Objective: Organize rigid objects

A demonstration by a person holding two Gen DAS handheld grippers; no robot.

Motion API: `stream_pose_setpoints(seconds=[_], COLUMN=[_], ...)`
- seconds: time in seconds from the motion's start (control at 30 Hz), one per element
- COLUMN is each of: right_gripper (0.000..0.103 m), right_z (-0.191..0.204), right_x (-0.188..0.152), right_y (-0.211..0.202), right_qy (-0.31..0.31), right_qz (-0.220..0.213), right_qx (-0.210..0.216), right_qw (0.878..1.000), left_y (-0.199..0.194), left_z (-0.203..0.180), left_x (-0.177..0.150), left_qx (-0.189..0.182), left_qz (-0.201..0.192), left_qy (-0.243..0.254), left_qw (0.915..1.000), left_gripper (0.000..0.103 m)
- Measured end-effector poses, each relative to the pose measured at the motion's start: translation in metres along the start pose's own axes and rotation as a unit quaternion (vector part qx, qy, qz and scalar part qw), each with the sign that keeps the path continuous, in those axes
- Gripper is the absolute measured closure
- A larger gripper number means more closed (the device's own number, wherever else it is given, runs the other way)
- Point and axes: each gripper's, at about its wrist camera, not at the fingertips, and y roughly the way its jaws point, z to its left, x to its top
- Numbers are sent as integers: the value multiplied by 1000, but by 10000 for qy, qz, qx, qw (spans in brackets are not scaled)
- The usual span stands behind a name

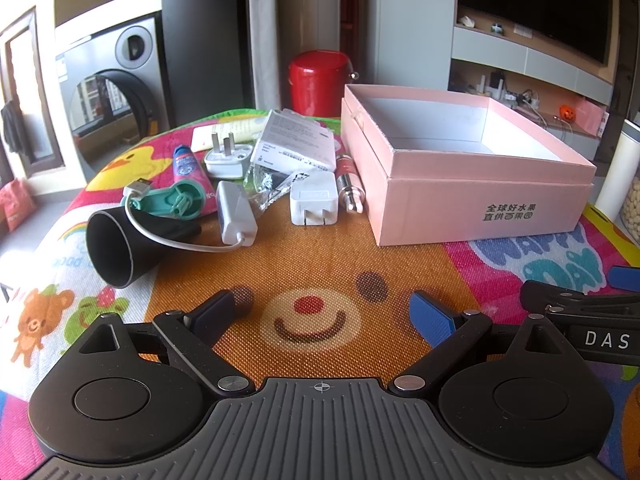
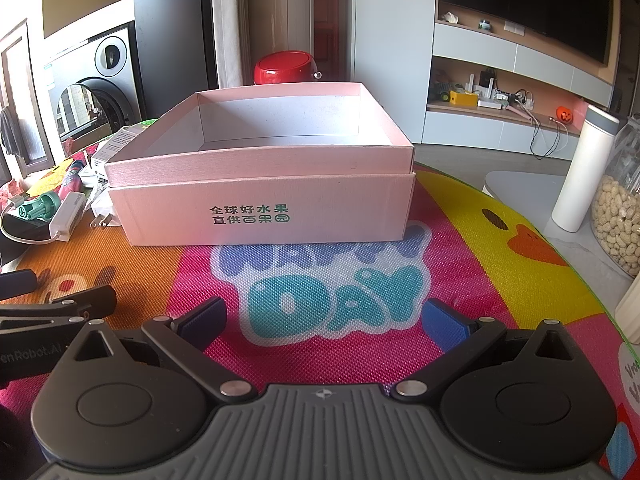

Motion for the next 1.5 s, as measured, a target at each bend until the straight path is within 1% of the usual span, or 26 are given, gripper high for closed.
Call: stream_pose_setpoints(seconds=[1.23, 1.4, 1.47, 1.5], right_gripper=[0, 0, 0, 0], right_z=[0, 0, -1, -4], right_x=[0, 0, 1, 0], right_y=[0, 1, 1, 1], right_qy=[1, -10, -21, -15], right_qz=[0, 6, 3, 17], right_qx=[0, -1, 31, 115], right_qw=[10000, 10000, 10000, 9999], left_y=[-1, -2, -3, -5], left_z=[1, 5, 8, 12], left_x=[0, 1, 1, 2], left_qx=[-3, -85, -259, -396], left_qz=[-13, -19, -65, -116], left_qy=[6, -58, -147, -209], left_qw=[10000, 9999, 9995, 9989], left_gripper=[5, 6, 6, 7])
